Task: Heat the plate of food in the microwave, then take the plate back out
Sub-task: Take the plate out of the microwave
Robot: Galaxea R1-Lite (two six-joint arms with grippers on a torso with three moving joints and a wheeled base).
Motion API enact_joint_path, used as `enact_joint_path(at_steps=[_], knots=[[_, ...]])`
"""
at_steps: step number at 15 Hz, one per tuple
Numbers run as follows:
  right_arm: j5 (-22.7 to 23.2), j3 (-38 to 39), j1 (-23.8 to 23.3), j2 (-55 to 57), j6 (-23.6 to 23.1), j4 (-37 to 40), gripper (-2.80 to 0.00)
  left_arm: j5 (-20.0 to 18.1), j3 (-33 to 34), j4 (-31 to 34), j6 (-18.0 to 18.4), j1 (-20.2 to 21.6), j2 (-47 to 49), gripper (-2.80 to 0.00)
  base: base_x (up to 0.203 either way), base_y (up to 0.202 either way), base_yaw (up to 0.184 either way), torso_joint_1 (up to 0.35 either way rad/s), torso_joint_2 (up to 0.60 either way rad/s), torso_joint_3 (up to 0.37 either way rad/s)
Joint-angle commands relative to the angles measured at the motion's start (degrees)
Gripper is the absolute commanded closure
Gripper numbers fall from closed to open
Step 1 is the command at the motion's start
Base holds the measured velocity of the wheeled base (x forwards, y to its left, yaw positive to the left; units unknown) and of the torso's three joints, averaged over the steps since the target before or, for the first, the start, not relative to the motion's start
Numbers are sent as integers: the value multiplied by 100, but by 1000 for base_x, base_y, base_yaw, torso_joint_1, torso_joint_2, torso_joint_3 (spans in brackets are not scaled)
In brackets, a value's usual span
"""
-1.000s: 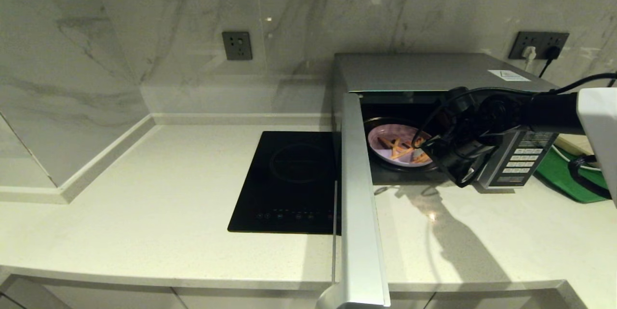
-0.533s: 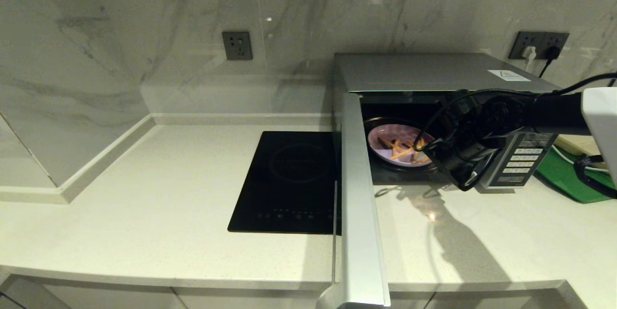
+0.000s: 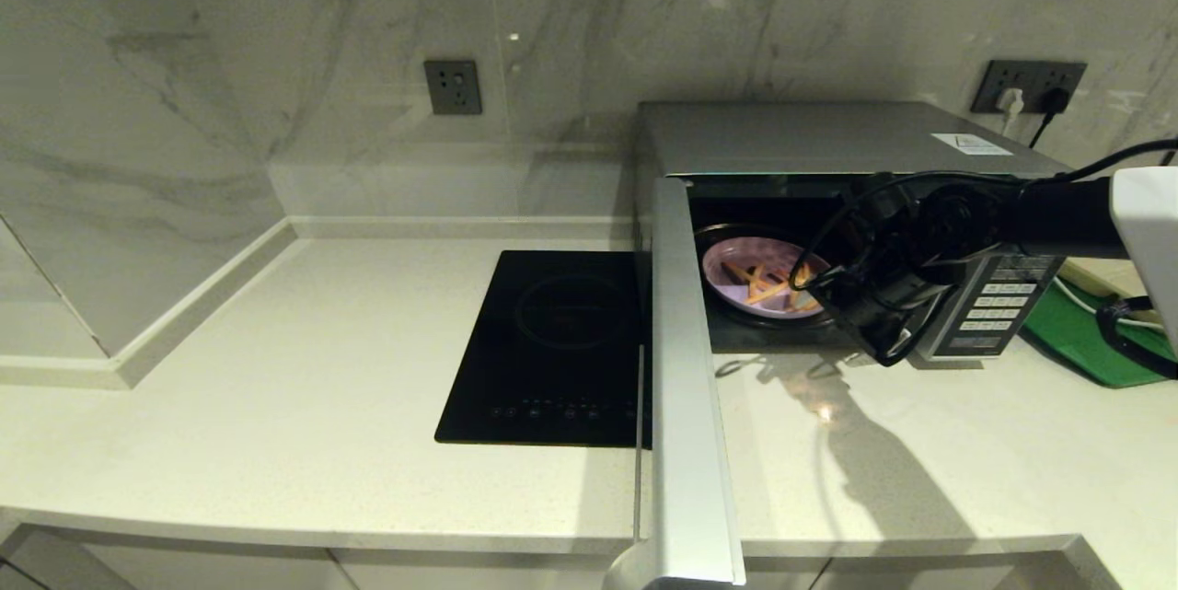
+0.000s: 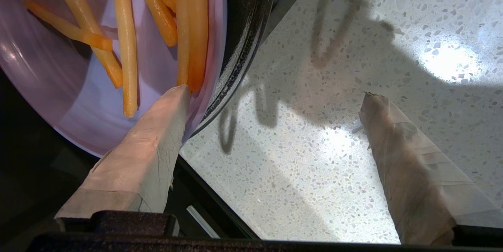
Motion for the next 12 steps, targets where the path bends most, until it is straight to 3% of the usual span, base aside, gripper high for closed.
enact_joint_path(at_steps=[1, 12], knots=[[6, -10, 2, 11, 39, 20, -280, 2, 1, -2, -4, 2, 0, 0, 0, 0, 0, 0, 0, 0], [-2, 213, -1, -119, 48, 11, -280, 2, 1, -2, -4, 2, 0, 0, 0, 0, 0, 0, 0, 0]])
